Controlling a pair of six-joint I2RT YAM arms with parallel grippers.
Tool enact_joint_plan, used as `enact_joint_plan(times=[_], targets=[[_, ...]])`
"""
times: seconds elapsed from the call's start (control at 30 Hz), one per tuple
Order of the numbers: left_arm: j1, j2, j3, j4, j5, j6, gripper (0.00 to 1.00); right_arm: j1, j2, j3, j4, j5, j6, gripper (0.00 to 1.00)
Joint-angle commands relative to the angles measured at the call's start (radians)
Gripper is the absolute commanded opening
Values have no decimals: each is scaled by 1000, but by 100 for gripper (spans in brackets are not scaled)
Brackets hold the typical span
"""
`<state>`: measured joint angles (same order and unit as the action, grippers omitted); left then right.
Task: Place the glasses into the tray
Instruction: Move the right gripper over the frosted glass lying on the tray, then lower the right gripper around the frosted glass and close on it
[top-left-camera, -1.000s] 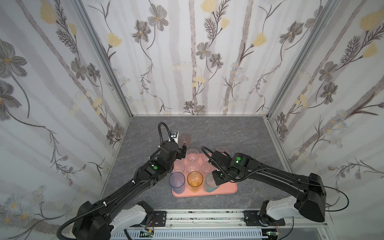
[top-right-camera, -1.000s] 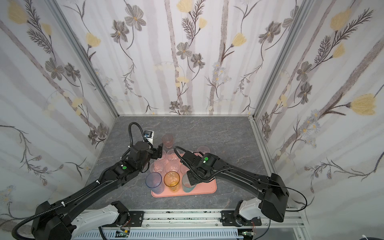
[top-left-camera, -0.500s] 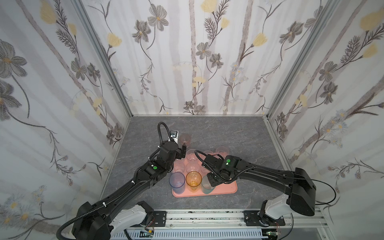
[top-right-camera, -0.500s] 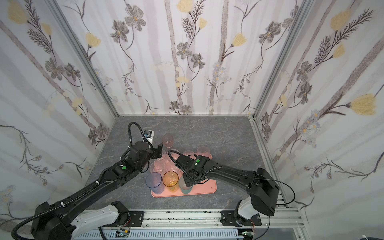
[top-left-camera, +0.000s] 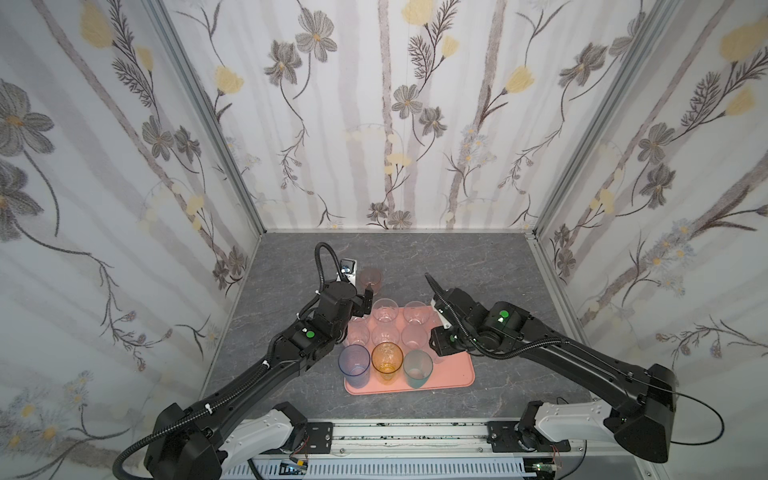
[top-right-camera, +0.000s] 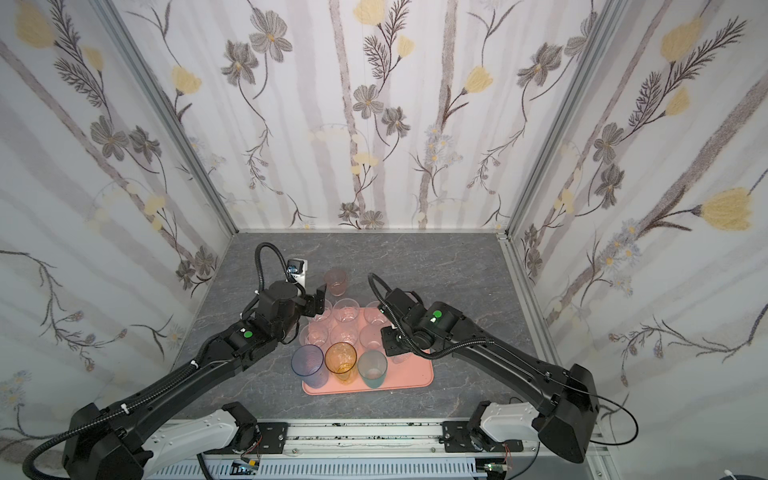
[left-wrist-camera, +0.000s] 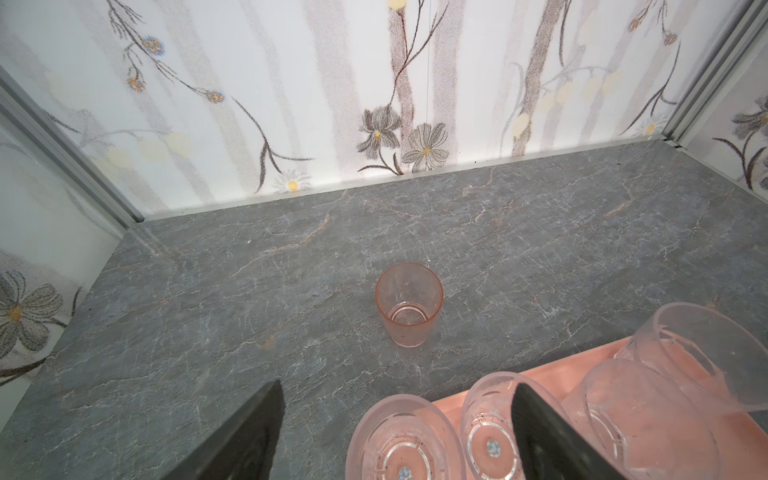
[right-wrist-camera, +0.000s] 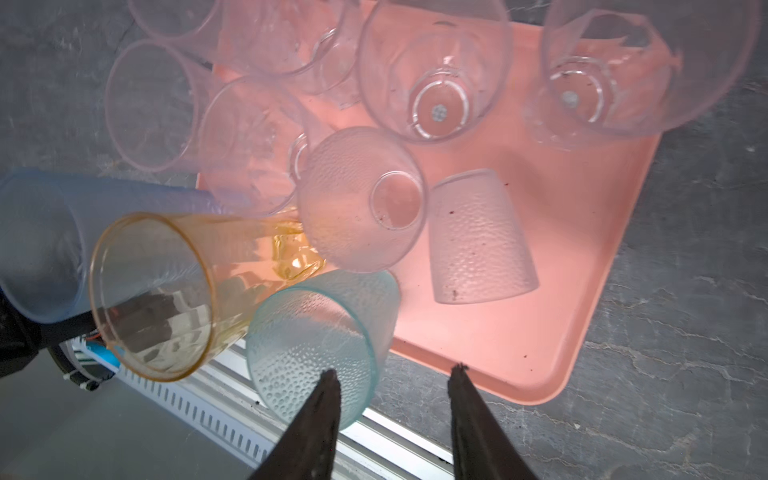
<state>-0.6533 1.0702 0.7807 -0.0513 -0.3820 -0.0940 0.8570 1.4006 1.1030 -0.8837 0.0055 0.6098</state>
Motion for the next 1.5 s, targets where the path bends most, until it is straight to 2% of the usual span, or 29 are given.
enact_joint_plan(times=[0.0, 0.2, 0.4, 0.47, 0.6, 0.73, 0.97, 1.03, 1.27, 1.47], targets=[[-7, 9, 31, 22, 8, -28, 87, -100, -58, -80, 47, -17, 58, 45], [-82, 59, 63, 24, 26, -71, 86, -195, -133, -271, 248, -91, 184, 47], [-101, 96, 69, 25, 20, -67, 86, -190, -147, -409, 467, -217, 333, 55], [-101, 94, 69, 26, 15, -68, 87, -184, -128, -407, 419, -155, 300, 55], [-101, 86, 63, 25, 5, -48, 87, -186, -103, -382, 265, 42, 146, 52], [-101, 86, 61, 25, -1, -34, 87, -183, -86, -398, 236, 80, 48, 49], [-101, 88, 61, 25, -5, -34, 87, -27, -38, -411, 296, 211, -14, 54], [-101, 86, 61, 25, -6, -29, 88, 11, -10, -407, 317, 212, -18, 55], [-100, 83, 56, 25, -9, -15, 88, 59, 46, -436, 465, 281, -32, 55], [-100, 80, 56, 25, 3, -17, 88, 69, 17, -480, 591, 373, -75, 55]])
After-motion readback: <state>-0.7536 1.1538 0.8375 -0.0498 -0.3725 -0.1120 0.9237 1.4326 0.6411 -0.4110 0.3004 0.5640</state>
